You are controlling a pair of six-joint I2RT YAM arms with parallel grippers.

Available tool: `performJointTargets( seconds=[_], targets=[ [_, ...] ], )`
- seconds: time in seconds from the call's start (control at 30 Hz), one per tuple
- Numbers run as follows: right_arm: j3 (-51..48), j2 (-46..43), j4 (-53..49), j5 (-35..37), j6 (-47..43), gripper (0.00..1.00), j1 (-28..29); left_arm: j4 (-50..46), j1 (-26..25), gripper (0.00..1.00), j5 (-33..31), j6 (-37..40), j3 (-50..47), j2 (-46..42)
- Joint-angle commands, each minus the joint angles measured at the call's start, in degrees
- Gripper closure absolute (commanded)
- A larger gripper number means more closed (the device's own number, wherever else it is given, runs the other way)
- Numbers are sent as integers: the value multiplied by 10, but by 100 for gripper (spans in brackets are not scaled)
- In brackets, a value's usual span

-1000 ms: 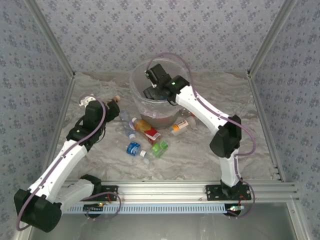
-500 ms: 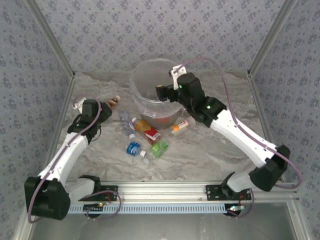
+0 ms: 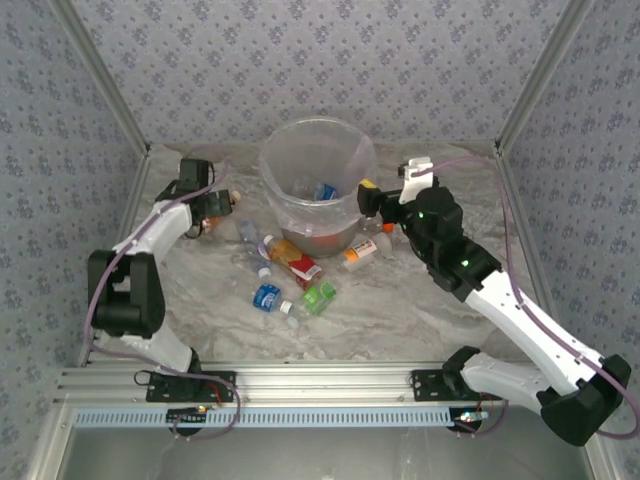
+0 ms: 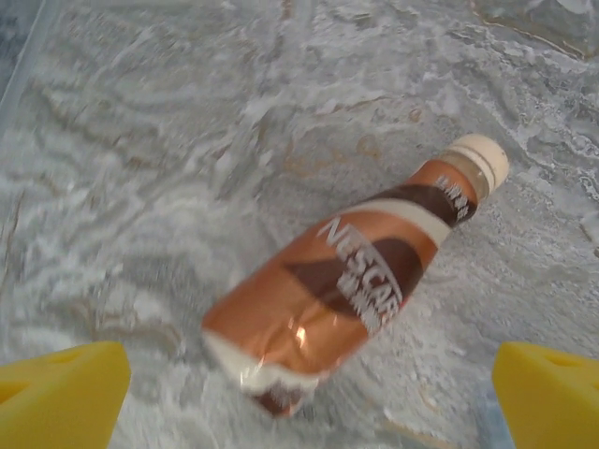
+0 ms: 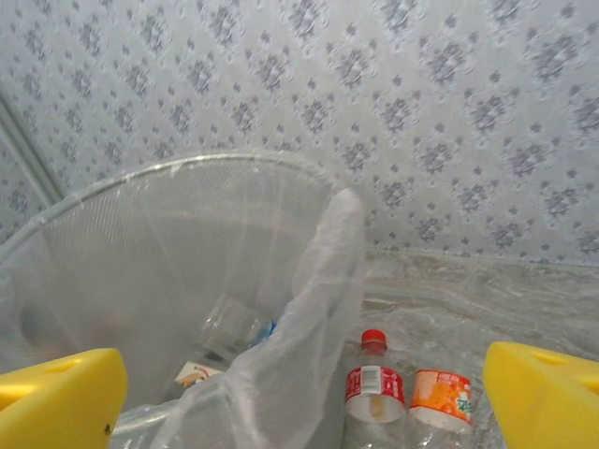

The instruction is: Put the plastic bottles in the bin

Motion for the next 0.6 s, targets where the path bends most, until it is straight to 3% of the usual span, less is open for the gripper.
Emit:
performJointTargets(
  seconds=[0.0,0.1,0.27,0.43,0.57],
  targets=[
    [-12,-28,4,15,20,0,-9,-66,11,1,51,129,66,43],
    [-27,-44,2,20,29,0,-15,-123,31,1,130,177,137,100],
    [-35,-61,-10,25,38,0,-26,-224,43,1,194,248,238,174],
    [-36,-69,-23,26,44,0,-34,-300,52,1,196,315,306,238],
    [-39,-70,-26,27,49,0,-39,-281,59,1,181,360,310,259]
  ],
)
